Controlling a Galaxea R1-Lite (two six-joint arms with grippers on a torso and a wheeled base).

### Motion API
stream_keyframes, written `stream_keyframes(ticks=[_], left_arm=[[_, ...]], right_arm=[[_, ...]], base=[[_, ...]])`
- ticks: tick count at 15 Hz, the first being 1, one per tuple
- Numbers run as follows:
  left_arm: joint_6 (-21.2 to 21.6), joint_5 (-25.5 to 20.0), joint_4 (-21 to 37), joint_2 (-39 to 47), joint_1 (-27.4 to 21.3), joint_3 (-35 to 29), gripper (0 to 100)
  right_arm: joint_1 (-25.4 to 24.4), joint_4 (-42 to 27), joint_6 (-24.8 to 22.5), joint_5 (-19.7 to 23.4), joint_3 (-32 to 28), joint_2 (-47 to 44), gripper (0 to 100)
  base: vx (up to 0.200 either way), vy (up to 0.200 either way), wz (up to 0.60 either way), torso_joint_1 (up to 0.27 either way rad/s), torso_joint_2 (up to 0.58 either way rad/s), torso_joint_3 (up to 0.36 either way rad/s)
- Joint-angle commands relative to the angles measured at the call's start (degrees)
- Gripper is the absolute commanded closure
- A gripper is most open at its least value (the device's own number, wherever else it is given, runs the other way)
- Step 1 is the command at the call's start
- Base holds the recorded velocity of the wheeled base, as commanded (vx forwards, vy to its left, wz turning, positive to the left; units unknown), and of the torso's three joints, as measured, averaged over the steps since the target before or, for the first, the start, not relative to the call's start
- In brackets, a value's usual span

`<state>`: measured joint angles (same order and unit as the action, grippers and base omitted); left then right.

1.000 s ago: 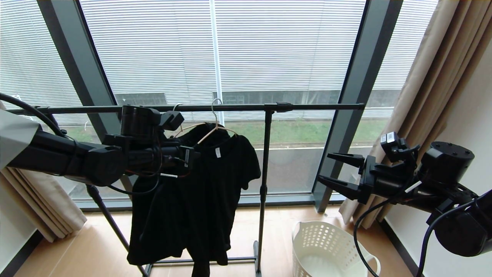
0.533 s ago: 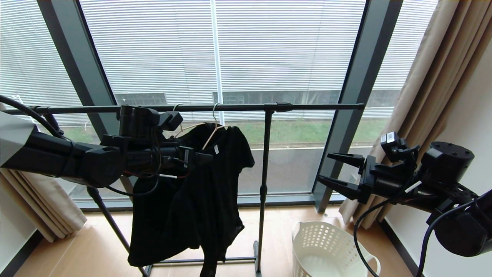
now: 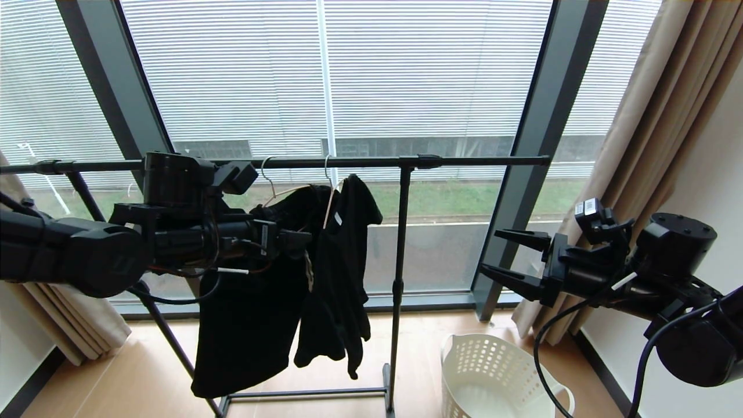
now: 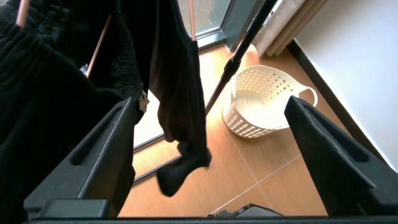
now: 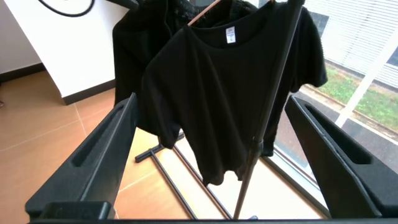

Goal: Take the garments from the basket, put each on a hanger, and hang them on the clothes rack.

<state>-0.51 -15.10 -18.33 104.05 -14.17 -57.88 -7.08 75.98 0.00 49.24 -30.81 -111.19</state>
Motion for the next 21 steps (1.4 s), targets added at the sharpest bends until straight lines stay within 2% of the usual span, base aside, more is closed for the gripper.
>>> stream_keyframes(ticks=[1, 2, 3, 4, 5, 6, 8, 9, 10, 14, 15, 17, 18, 19, 20, 21], left_arm=[[-0.02, 0.43, 0.23, -7.02, 0.19, 4.00, 0], [-0.02, 0.78, 0.23, -11.76, 0.19, 7.43, 0], [0.16, 0.95, 0.32, -16.86, 0.28, 11.30, 0], [0.16, 1.74, 0.40, -21.52, 0.37, 14.90, 0], [0.25, 2.45, 0.67, -26.00, 0.37, 18.59, 0], [0.42, 3.33, 1.90, -30.75, 0.45, 22.29, 0], [0.69, 4.47, 6.21, -40.06, 0.37, 28.26, 0], [0.69, 4.56, 6.65, -41.03, 0.37, 28.96, 0], [0.69, 4.82, 9.63, -48.50, 0.37, 33.62, 0], [2.45, 8.42, 12.27, -61.95, 0.19, 44.17, 0], [3.06, 9.04, 12.45, -65.81, 0.28, 47.42, 0], [3.24, 11.06, 12.89, -72.67, 0.37, 52.08, 0], [3.24, 12.29, 15.17, -75.66, 0.37, 52.96, 0], [3.24, 12.64, 16.58, -76.98, 0.37, 52.96, 0], [3.24, 13.08, 21.50, -81.63, 0.37, 52.96, 0], [3.32, 13.08, 23.43, -83.83, 0.37, 52.96, 0]], right_arm=[[-0.04, 0.04, -3.69, -0.55, 0.48, 0.18, 0], [-0.04, 0.04, -10.02, -3.71, 1.01, 0.01, 0], [-1.35, 0.04, -15.82, -9.95, 1.54, 0.18, 0], [-2.85, 0.22, -17.67, -17.69, 1.63, 1.41, 0], [-4.69, 0.31, -17.58, -26.65, 1.63, 4.40, 0], [-6.45, -0.31, -17.49, -33.15, 2.59, 8.18, 0], [-9.18, -0.66, -17.49, -39.39, 8.31, 15.48, 0], [-9.62, -0.75, -17.49, -40.01, 9.27, 16.44, 0], [-11.81, -3.12, -17.49, -43.61, 16.13, 24.53, 0], [-14.63, -14.46, -17.40, -49.24, 30.54, 44.04, 0], [-14.63, -19.21, -16.96, -51.00, 30.81, 50.11, 0], [-14.54, -36.96, -14.94, -52.75, 30.81, 66.45, 0], [-14.27, -47.16, -14.94, -53.63, 30.54, 74.36, 0], [-14.19, -50.85, -14.94, -54.16, 30.19, 77.88, 0], [-13.57, -61.57, -14.94, -55.04, 28.87, 88.16, 0], [-12.43, -65.96, -14.85, -55.21, 28.08, 91.85, 0]], base=[[0.000, 0.000, 0.00, 0.000, 0.00, 0.000], [0.000, 0.000, 0.00, 0.000, 0.00, 0.000], [0.000, 0.000, 0.00, 0.000, 0.00, 0.000], [0.000, 0.000, 0.00, 0.000, 0.00, 0.000], [0.000, 0.000, 0.00, 0.000, 0.00, 0.000], [0.000, 0.000, 0.00, 0.000, 0.00, 0.000], [0.000, 0.000, 0.00, 0.000, 0.00, 0.000], [0.000, 0.000, 0.00, 0.000, 0.00, 0.000], [0.000, 0.000, 0.00, 0.000, 0.00, 0.000], [0.000, 0.000, 0.00, 0.000, 0.00, 0.000], [0.000, 0.000, 0.00, 0.000, 0.00, 0.000], [0.000, 0.000, 0.00, 0.000, 0.00, 0.000], [0.000, 0.000, 0.00, 0.000, 0.00, 0.000], [0.000, 0.000, 0.00, 0.000, 0.00, 0.000], [0.000, 0.000, 0.00, 0.000, 0.00, 0.000], [0.000, 0.000, 0.00, 0.000, 0.00, 0.000]])
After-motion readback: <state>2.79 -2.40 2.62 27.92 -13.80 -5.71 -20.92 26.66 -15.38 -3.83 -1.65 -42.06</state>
